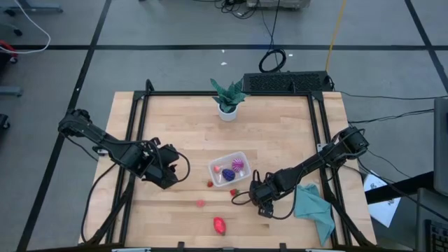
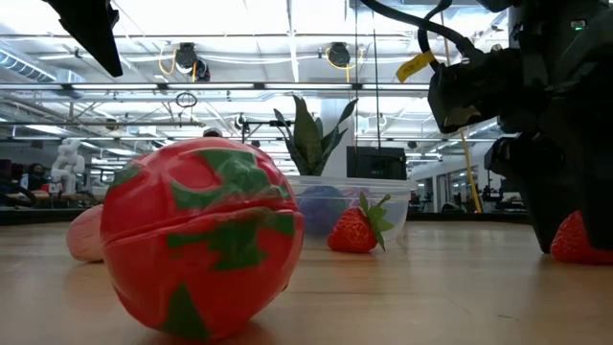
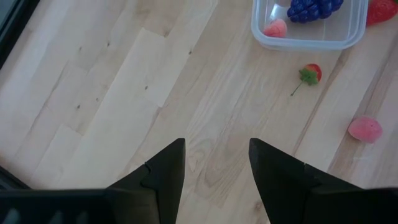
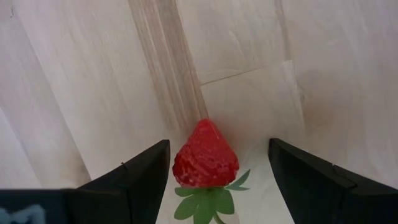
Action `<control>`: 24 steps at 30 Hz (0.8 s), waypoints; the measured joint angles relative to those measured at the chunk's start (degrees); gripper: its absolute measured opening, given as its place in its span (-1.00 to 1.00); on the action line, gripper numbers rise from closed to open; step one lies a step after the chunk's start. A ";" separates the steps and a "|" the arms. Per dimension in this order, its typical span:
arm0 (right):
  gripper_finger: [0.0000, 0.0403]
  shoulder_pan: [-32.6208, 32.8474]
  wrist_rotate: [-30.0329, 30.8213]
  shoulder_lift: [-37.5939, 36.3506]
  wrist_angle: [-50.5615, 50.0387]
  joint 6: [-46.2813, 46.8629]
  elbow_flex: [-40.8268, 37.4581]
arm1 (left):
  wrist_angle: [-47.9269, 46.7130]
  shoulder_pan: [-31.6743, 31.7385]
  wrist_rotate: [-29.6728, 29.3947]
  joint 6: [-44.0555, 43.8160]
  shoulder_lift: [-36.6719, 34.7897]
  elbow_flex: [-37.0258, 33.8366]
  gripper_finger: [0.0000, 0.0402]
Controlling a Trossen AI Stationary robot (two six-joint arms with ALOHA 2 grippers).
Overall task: Pick and placing Produce into tupperware
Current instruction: Put the bottom strawberry into the transparent bin
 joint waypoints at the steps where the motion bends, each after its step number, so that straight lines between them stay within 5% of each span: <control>1: 0.30 0.00 -0.04 0.00 -0.02 0.02 0.00 | 0.00 0.02 0.00 -0.02 0.00 0.00 -0.08; 24: -0.17 -0.46 -0.43 -0.87 -0.66 0.18 -0.25 | 0.00 0.02 0.00 -0.11 0.00 0.00 -0.08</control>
